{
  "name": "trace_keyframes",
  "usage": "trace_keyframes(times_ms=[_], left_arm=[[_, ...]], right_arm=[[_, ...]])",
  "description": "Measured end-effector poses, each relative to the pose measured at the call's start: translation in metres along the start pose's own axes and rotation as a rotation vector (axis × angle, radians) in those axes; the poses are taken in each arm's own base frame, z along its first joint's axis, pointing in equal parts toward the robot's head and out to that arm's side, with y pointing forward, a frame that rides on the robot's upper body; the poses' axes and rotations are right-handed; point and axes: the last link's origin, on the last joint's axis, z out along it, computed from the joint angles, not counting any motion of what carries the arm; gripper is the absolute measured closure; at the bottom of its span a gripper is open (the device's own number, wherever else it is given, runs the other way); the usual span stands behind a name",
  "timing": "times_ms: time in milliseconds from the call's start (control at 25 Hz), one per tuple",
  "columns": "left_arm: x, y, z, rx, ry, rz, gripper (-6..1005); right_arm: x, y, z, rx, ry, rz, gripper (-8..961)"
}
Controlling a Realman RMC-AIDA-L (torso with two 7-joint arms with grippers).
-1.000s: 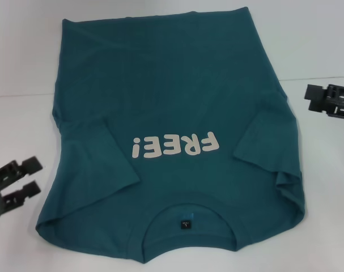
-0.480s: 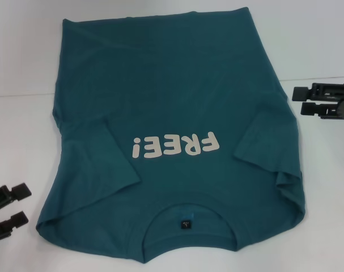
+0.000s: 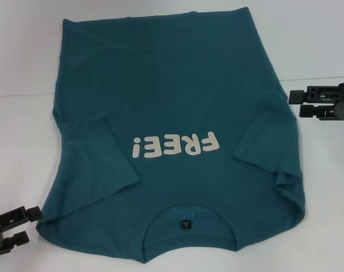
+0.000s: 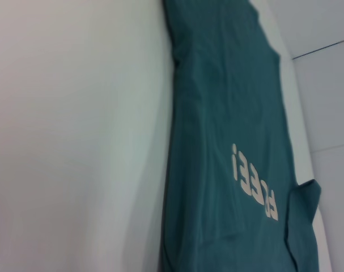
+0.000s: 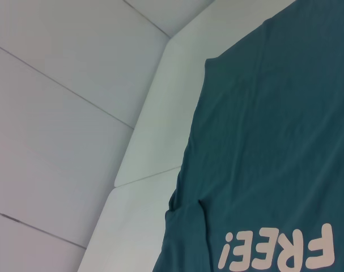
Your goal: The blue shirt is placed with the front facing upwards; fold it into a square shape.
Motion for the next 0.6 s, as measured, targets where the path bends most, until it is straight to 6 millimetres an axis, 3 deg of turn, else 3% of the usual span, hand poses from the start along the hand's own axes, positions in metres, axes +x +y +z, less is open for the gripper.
trace_keyframes(times_ms=[600], left_arm=[[0.008, -0.001, 0.028, 0.049, -0.015, 0.008, 106]], right_arm=[[-0.001, -0.003, -0.004, 0.004, -0.026, 0.009, 178]])
